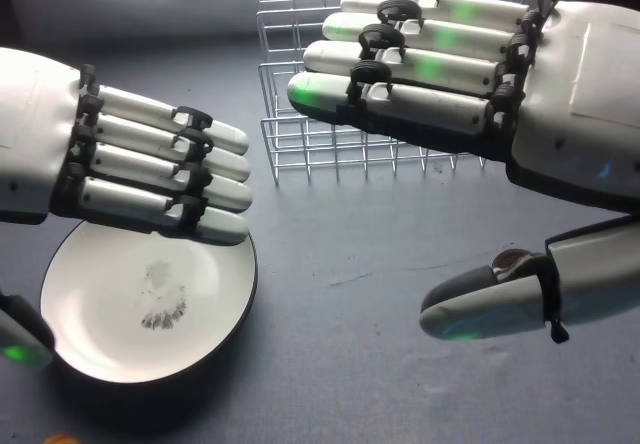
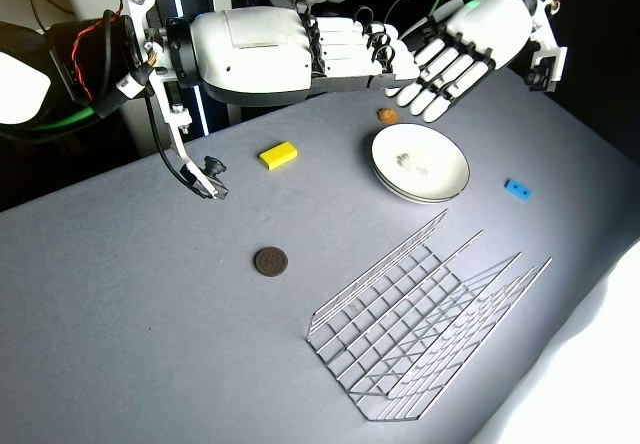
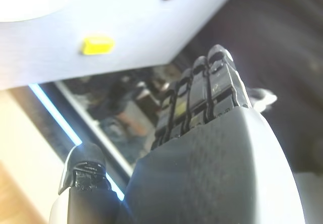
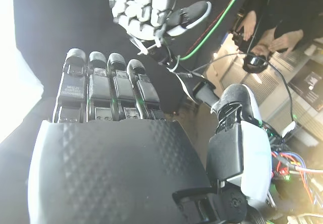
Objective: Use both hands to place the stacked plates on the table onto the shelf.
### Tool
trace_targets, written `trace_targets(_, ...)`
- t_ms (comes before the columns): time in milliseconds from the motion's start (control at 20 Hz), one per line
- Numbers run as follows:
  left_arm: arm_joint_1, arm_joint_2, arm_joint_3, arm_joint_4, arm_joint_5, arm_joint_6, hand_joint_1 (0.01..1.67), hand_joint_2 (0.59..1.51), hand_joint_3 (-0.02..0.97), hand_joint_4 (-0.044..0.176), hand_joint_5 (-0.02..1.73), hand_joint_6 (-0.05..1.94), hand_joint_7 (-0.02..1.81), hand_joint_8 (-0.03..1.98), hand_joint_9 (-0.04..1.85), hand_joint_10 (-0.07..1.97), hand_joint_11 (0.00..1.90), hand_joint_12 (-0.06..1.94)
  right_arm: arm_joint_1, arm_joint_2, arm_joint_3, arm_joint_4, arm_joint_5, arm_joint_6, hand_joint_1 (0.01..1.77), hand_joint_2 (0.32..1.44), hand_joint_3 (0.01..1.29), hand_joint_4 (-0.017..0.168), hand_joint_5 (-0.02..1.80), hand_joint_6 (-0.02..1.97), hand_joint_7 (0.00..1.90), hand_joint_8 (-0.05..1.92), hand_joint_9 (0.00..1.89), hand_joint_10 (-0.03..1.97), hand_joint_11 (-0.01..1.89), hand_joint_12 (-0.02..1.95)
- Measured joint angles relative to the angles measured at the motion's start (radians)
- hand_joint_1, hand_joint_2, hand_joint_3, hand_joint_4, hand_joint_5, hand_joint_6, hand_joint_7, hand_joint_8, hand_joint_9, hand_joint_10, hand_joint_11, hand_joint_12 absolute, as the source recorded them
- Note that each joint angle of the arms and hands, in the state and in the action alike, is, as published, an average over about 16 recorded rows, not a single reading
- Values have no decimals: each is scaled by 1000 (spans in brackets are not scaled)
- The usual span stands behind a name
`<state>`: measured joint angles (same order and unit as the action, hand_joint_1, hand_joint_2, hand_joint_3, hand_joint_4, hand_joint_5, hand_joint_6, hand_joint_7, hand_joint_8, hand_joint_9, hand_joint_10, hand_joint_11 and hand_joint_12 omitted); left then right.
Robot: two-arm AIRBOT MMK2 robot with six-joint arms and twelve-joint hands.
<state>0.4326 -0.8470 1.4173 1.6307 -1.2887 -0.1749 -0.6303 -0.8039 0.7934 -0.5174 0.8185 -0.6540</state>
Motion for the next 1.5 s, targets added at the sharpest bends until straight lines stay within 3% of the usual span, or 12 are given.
trace_targets(150, 26, -11, 33, 14, -18, 14, 19, 1142, 35, -2, 13, -8, 13, -7, 13, 8, 16, -6, 1, 0, 7, -24, -2, 31, 81, 1001, 15, 3, 19, 25, 22, 16, 20, 16, 29, 2)
trace_targets(550, 147, -43, 148, 32, -65, 101, 19, 1138, 24, -1, 20, -15, 18, -14, 21, 9, 15, -15, 2, -1, 24, -99, -14, 116, 276, 907, 15, 3, 21, 17, 21, 11, 18, 6, 22, 1)
trace_targets(1000, 351, -89, 269, -33, -74, 212, 18, 1140, 23, -1, 22, -15, 16, -14, 18, 9, 15, -16, 3, -5, 31, -140, -34, 127, 471, 873, 15, 3, 20, 17, 21, 11, 16, 6, 32, 20)
trace_targets(1250, 430, -120, 318, -74, -58, 238, 17, 1130, 23, -1, 22, -15, 14, -15, 14, 9, 15, -16, 2, -8, 31, -142, -39, 107, 498, 878, 15, 3, 20, 17, 21, 12, 16, 6, 32, 27)
trace_targets(1500, 466, -148, 353, -95, -37, 244, 17, 1117, 22, -1, 22, -15, 13, -15, 13, 9, 16, -16, 0, -11, 31, -153, -43, 90, 514, 889, 15, 3, 20, 17, 21, 12, 16, 6, 25, 26)
